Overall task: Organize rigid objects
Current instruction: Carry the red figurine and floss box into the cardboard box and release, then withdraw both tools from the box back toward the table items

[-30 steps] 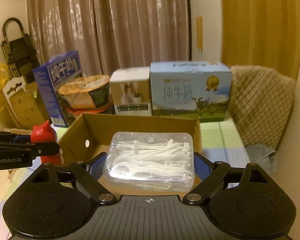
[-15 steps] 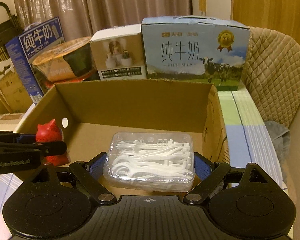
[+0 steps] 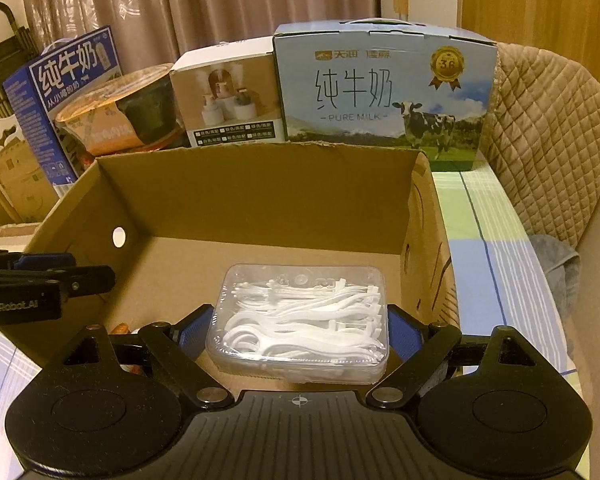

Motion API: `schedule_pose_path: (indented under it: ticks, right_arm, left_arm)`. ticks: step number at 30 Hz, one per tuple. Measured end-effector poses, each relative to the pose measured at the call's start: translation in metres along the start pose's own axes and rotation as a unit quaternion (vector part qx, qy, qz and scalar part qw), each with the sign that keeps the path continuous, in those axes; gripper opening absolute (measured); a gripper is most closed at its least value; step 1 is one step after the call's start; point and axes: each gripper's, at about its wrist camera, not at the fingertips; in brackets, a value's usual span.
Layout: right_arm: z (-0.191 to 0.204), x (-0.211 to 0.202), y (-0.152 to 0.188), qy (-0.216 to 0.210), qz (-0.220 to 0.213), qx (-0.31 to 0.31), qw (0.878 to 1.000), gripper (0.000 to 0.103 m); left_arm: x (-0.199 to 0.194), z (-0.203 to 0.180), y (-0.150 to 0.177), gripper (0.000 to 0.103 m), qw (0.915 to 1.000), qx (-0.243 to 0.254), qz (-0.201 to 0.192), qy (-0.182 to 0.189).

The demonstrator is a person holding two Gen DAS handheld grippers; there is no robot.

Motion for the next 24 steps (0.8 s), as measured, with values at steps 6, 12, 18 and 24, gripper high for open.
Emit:
schedule_pose_path:
  ticks: [6, 12, 18, 24]
  right_arm:
    - [0.0, -0.003, 0.0, -0.003, 0.002, -0.001, 1.0, 0.086]
    - [0.0, -0.002, -0.002, -0.02, 0.002, 0.0, 1.0, 0.087]
    - [-0.008, -0.026, -0.006, -0.016, -0.03, 0.026, 0.999, 0.09]
    - [-0.013, -0.074, -0.009, -0.018, -0.06, 0.028, 0.998, 0.09]
  left_arm:
    - [-0.007, -0.003, 0.0, 0.051, 1.0, 0.002, -0.003, -0.001]
    - [-0.015, -0.005, 0.0, 0.058, 1.0, 0.001, -0.009, 0.002]
    - [-0.038, -0.01, 0.002, 0.066, 0.9997, -0.005, -0.026, 0.001]
    - [-0.082, -0.024, 0.013, 0.071, 0.9988, -0.008, -0.048, 0.001]
Point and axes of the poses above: each gripper's, at about its wrist camera, not at the fingertips, and x roughly the way its jaws point, z to its left, y to its underside, and after that the axes turned 10 degrees about y, right-handed
